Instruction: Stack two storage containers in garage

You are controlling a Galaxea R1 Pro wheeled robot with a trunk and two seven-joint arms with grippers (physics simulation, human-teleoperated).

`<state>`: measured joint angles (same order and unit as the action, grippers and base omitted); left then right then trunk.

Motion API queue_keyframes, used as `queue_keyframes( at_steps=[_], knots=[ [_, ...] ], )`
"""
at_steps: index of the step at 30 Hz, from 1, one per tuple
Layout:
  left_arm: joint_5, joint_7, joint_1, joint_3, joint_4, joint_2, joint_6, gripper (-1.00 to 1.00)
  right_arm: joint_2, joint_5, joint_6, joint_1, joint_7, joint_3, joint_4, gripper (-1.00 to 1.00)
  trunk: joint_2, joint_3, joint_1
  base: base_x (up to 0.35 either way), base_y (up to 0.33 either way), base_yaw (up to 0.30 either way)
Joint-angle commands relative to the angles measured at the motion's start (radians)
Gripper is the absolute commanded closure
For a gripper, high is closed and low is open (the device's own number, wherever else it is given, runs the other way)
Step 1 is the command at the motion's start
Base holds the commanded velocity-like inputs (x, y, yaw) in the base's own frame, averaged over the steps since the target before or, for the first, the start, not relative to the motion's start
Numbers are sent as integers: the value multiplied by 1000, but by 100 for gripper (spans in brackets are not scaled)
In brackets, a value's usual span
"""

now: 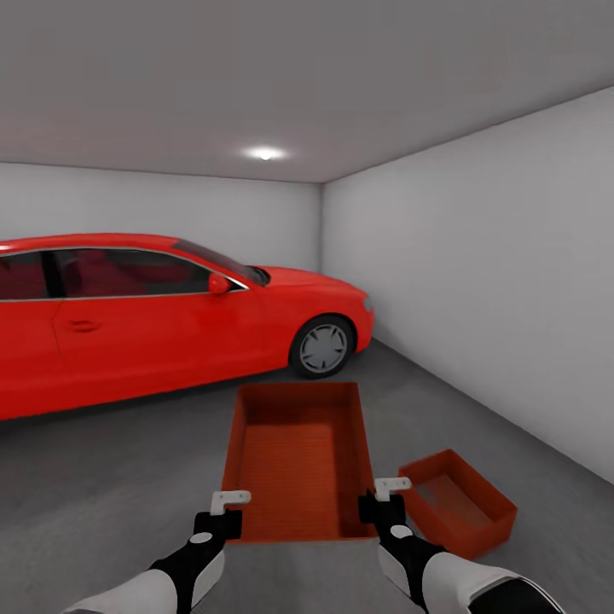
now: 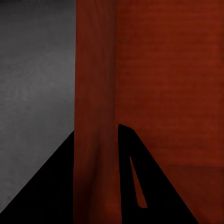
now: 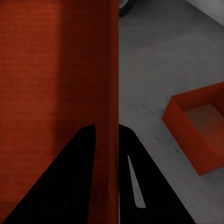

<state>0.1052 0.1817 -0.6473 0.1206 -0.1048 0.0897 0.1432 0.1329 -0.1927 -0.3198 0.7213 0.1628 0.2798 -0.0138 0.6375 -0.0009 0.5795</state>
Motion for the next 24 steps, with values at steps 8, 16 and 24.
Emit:
queue_keyframes(
  at_steps=[8, 16, 24],
  knots=[
    [4, 5, 0, 2, -1, 1, 1, 100, 8, 6, 0, 1, 1, -53, 0, 100, 0, 0, 1, 304, 167, -223],
    [4, 5, 0, 2, -1, 1, 1, 100, 8, 6, 0, 1, 1, -53, 0, 100, 0, 0, 1, 304, 167, -276],
    [4, 5, 0, 2, -1, 1, 0, 100, 8, 6, 0, 1, 1, -53, 0, 100, 0, 0, 1, 304, 171, -277]
  ],
)
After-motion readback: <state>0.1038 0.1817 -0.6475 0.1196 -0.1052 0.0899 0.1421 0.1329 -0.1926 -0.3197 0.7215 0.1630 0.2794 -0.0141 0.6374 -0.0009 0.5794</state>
